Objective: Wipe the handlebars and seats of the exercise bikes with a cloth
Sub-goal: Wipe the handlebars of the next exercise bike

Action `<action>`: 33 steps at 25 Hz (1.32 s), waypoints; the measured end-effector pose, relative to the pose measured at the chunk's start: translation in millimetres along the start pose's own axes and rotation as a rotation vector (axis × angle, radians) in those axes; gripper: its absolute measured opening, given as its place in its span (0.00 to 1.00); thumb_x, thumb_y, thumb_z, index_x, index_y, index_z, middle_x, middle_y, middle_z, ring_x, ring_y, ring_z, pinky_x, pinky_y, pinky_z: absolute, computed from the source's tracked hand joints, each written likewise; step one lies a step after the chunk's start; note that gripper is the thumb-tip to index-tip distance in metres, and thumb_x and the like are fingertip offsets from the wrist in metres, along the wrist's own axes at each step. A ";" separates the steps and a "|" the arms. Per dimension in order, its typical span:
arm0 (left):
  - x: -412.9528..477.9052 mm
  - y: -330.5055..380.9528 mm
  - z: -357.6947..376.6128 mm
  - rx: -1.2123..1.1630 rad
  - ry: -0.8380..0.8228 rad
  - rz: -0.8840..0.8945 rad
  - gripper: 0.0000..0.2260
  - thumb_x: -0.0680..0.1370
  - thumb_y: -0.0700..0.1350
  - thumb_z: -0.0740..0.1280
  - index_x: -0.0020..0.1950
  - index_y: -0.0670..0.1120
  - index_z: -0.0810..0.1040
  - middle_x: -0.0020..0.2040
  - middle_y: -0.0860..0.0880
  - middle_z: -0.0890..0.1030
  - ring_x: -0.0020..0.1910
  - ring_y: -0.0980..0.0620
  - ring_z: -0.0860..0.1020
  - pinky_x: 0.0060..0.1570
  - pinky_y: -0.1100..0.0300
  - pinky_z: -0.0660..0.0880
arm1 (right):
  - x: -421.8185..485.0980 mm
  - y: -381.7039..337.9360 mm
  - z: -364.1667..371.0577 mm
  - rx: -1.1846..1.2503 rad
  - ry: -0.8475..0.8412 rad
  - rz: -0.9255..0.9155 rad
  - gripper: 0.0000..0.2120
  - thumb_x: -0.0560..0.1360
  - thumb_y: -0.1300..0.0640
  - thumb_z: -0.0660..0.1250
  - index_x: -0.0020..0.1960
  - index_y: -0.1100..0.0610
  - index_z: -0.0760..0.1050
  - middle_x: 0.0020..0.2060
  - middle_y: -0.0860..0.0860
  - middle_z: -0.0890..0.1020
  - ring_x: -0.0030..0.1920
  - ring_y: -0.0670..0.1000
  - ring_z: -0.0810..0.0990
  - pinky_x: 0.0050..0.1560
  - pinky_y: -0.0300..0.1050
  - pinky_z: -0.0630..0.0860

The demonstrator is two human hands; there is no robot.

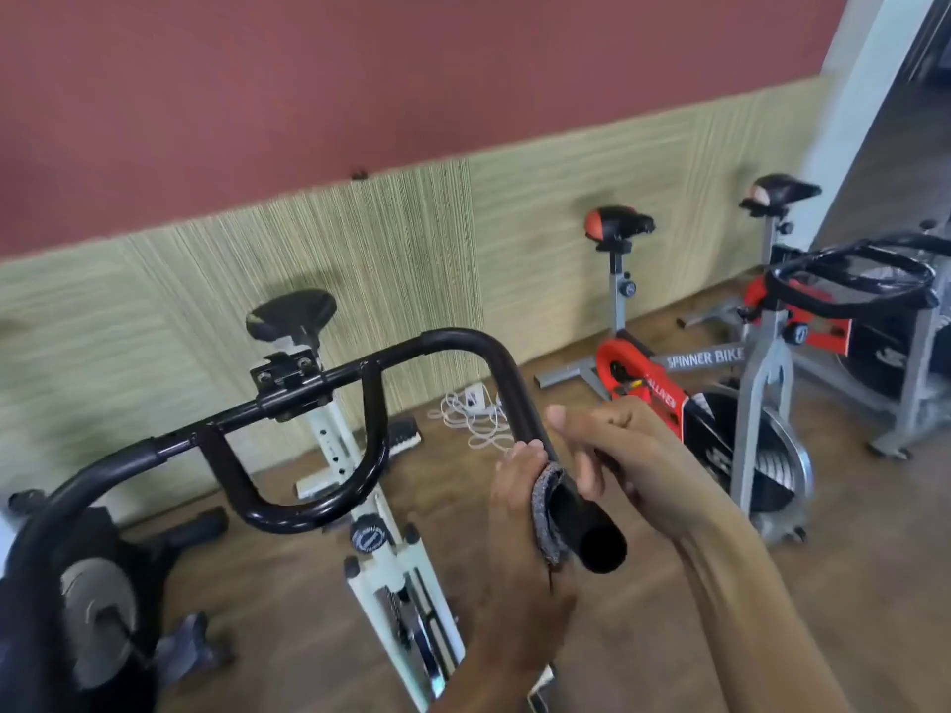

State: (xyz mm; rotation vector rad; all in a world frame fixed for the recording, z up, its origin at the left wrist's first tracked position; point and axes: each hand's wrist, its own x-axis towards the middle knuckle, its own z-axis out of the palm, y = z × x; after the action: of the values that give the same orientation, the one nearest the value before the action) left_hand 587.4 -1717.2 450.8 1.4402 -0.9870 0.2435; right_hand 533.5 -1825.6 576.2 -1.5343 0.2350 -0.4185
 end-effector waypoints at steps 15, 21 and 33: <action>104.5 65.0 -159.4 -0.904 0.357 -1.173 0.06 0.76 0.35 0.63 0.49 0.40 0.78 0.46 0.39 0.82 0.43 0.43 0.82 0.45 0.49 0.80 | 39.3 -60.0 118.0 -0.457 -0.292 0.369 0.32 0.73 0.37 0.70 0.73 0.40 0.65 0.65 0.30 0.70 0.63 0.30 0.69 0.65 0.33 0.65; 133.3 60.0 -224.0 -1.117 0.756 -1.205 0.11 0.81 0.38 0.61 0.61 0.36 0.77 0.55 0.36 0.82 0.49 0.40 0.81 0.50 0.49 0.77 | 63.0 -12.3 209.2 0.583 -0.069 0.392 0.49 0.53 0.35 0.83 0.68 0.53 0.73 0.63 0.50 0.81 0.64 0.48 0.79 0.66 0.50 0.73; 140.3 30.3 -278.6 -0.786 0.737 -1.167 0.03 0.77 0.34 0.70 0.50 0.36 0.80 0.35 0.45 0.83 0.32 0.51 0.82 0.36 0.60 0.80 | 94.4 -1.0 285.1 0.990 -0.121 0.394 0.34 0.60 0.42 0.82 0.60 0.60 0.82 0.58 0.61 0.81 0.57 0.59 0.80 0.67 0.54 0.74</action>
State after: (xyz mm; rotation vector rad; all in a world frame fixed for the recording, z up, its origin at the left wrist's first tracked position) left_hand 767.2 -1520.0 615.1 0.8551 0.4197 -0.4244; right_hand 734.1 -1603.1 597.3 -0.5154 0.1848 -0.0832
